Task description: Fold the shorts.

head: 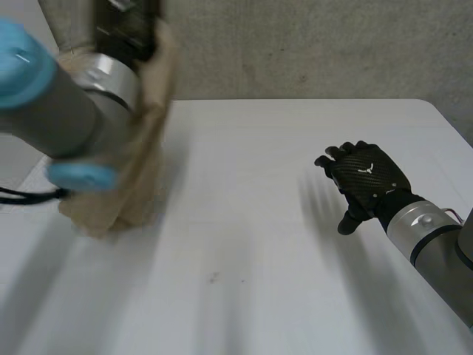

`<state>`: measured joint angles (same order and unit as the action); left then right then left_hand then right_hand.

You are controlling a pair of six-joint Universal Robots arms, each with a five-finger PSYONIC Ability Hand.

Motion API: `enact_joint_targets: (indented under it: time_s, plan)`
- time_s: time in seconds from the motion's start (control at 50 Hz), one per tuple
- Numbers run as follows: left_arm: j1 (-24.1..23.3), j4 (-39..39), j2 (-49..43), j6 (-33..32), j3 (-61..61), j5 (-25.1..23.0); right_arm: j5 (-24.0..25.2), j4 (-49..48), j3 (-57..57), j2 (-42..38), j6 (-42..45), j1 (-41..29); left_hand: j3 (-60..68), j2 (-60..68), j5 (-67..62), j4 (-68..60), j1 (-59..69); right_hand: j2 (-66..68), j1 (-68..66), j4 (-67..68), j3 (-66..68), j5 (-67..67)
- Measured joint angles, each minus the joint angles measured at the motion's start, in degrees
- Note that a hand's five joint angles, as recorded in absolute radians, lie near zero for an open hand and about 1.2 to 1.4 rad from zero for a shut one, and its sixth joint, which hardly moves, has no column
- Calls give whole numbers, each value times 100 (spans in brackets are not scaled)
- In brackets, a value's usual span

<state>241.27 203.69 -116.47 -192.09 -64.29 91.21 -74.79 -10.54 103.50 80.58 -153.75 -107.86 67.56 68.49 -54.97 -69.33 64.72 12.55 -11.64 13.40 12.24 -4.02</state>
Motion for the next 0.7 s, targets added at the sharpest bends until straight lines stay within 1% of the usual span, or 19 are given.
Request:
enact_joint_targets:
  time_s: [0.04, 0.06, 0.1, 0.12, 0.14, 0.16, 0.18, 0.2, 0.26, 0.34, 0.4, 0.42, 0.48, 0.5, 0.56, 0.58, 0.6, 0.66, 0.7]
  plan:
    - [-276, -88, -219, 0, -111, -320, -3, 0, 0, 3, -2, 12, -99, -148, 25, 206, -24, 0, 0, 0, 0, 0]
    - [-386, -131, -309, -1, -161, -451, -5, -2, 0, 5, -4, 17, -457, -592, 228, 618, -245, 0, 0, 0, 0, 0]
    - [-703, -314, -554, -5, -334, -865, -24, -13, -5, 9, -12, 56, -1523, -1739, 1262, 1704, -1435, 0, 0, 0, 0, 0]
    - [-835, -413, -654, -9, -419, -1059, -43, -20, -8, 12, -17, 87, -2487, -2641, 2257, 2693, -2545, 0, 0, 0, 0, 0]
    - [-880, -453, -686, -10, -452, -1130, -51, -24, -10, 13, -20, 100, -2487, -2641, 2257, 2693, -2545, 0, 0, 0, 0, 0]
    - [-1022, -580, -771, -16, -553, -1371, -85, -34, -17, 17, -27, 155, -3731, -3990, 3529, 3980, -3846, 0, 0, 0, 0, 0]
    - [-1154, -712, -831, -25, -657, -1606, -130, -44, -26, 22, -36, 219, -4582, -4795, 4387, 4834, -4630, 0, 0, 0, 0, 0]
    - [-1239, -796, -858, -35, -723, -1763, -161, -49, -32, 26, -42, 261, -4963, -5152, 4762, 5214, -4958, 0, 0, 0, 0, 0]
    - [-1477, -1031, -857, -99, -904, -2184, -272, -62, -57, 36, -57, 392, -5512, -5630, 5225, 5731, -5310, 0, 0, 0, 0, 0]
    - [-1573, -1186, -692, -229, -1012, -2293, -369, -61, -96, 46, -62, 513, -5529, -5667, 5230, 5757, -5310, 0, 0, 0, 0, 0]
    - [-1458, -1269, -473, -355, -1075, -1944, -368, -42, -137, 51, -46, 535, -5529, -5667, 5230, 5757, -5310, 0, 0, 0, 0, 0]
    - [-1347, -1332, -329, -412, -1127, -1601, -347, -25, -171, 53, -28, 532, -5529, -5667, 5230, 5757, -5309, 0, 0, 0, 0, 0]
    - [-1175, -1455, -98, -464, -1239, -988, -278, 24, -232, 54, 24, 514, -5529, -5667, 5230, 5757, -5310, 0, 0, 0, 0, 0]
    - [-1080, -1552, 62, -473, -1338, -572, -203, 74, -268, 51, 81, 497, -5529, -5667, 5230, 5757, -5310, 0, 0, 0, 0, 0]
    - [-960, -1747, 378, -455, -1604, 151, 34, 271, -348, 32, 320, 459, -5529, -5667, 5230, 5756, -5310, 0, 0, 0, 0, 0]
    - [-960, -1747, 378, -455, -1604, 151, 34, 271, -348, 32, 320, 459, -5529, -5667, 5230, 5756, -5310, 0, 0, 0, 0, 0]
    - [-911, -1900, 658, -412, -1906, 640, 291, 503, -417, -11, 621, 425, -5529, -5666, 5230, 5753, -5307, 0, 0, 0, 0, 0]
    - [-903, -2041, 992, -328, -2349, 1018, 605, 796, -492, -157, 1107, 349, -5356, -5456, 5088, 5572, -5090, 0, 0, 0, 0, 0]
    - [-907, -2066, 1056, -305, -2446, 1066, 656, 847, -513, -202, 1220, 326, -5356, -5456, 5088, 5572, -5090, 0, 0, 0, 0, 0]
